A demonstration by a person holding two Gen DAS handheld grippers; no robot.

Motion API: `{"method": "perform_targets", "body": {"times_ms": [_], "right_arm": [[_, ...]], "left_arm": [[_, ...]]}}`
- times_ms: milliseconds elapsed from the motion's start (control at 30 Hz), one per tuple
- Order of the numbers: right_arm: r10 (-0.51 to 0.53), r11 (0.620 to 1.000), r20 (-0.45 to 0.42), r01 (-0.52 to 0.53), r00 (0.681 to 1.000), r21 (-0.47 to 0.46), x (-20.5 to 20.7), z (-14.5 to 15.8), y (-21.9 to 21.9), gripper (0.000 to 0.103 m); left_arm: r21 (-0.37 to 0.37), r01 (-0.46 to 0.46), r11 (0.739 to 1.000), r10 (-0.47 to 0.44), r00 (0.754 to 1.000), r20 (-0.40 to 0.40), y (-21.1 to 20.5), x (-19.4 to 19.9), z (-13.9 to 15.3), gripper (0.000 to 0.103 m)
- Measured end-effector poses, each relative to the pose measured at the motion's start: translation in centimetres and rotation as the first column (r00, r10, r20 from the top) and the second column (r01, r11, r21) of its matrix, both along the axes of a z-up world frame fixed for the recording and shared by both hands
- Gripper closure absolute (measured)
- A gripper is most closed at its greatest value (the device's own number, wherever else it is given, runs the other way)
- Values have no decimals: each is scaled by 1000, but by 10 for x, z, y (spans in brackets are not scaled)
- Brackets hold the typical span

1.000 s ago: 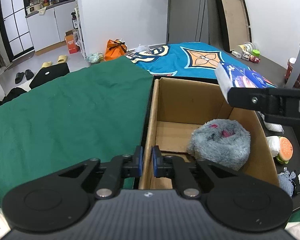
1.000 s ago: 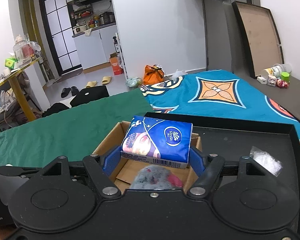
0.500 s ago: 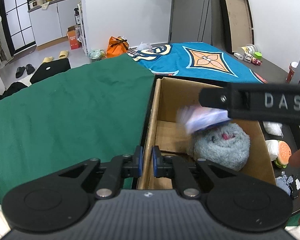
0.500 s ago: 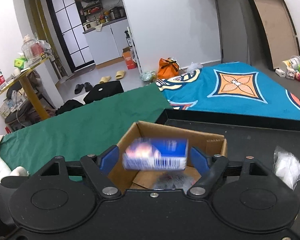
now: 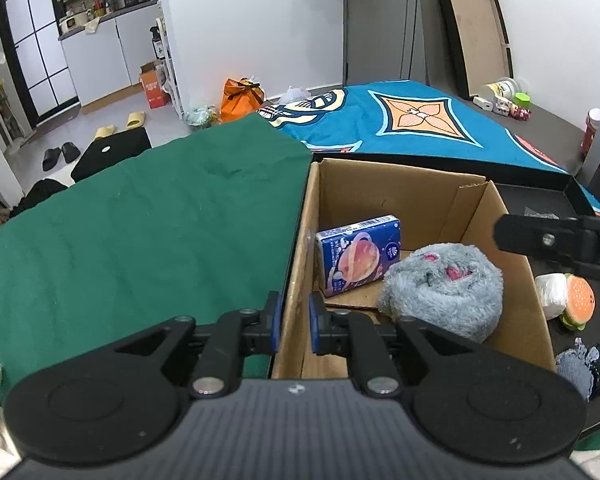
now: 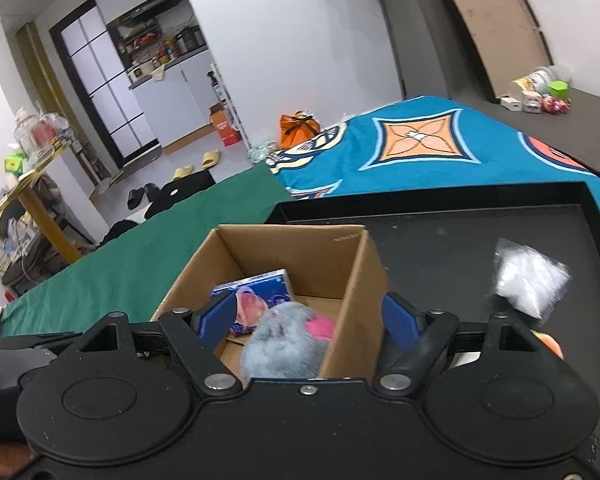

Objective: Organize soft objects

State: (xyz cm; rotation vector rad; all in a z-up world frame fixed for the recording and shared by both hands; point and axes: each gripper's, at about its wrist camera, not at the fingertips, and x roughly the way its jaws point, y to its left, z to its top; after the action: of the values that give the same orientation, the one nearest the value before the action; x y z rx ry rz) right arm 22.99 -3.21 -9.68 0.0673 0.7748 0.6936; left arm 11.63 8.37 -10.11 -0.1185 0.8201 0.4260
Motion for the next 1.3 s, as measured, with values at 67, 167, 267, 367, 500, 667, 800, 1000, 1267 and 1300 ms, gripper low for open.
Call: {"method": "perform_targets", "body": {"times_ms": [67,167,267,367,500,667,800,1000,1267,1300], "right_arm": [[-18,1000,3,18,1000,4,-1,0,-8,24],[-50,999,13,50,999,5,-2,1,-22,24],[-77,997,12,77,997,5,-3,-2,-35,24],[-97,995,14,97,995,-13,-2,-7,-47,24],[-125,992,8,125,992,-32,1,-16,-60,24],[-159,986,-5,159,987,-46,5,-27,-73,24],[-193,979,-14,192,981,-63,11,-37,-83,26],[-235,970,-23,233,972,-72,22,-45,-98,31],[-280,955,-45,274,959,-109,35,-59,-112,34],[-287,953,-55,280,956,-115,36,-62,-113,34]], "left_arm": [[12,3,1000,-3,1000,-10,-3,1,0,89],[31,3,1000,-3,1000,-22,-7,2,1,83],[37,10,999,-9,1000,-27,-10,4,2,71],[58,18,998,-16,999,-29,-15,4,3,60],[86,30,996,-27,999,-36,-23,8,4,54],[106,33,994,-28,998,-47,-29,12,3,50],[122,38,992,-31,998,-57,-33,16,2,49],[129,34,991,-26,997,-67,-36,21,-1,48],[168,31,985,-15,995,-94,-43,28,-4,45],[172,32,985,-15,995,-97,-44,29,-4,45]]}}
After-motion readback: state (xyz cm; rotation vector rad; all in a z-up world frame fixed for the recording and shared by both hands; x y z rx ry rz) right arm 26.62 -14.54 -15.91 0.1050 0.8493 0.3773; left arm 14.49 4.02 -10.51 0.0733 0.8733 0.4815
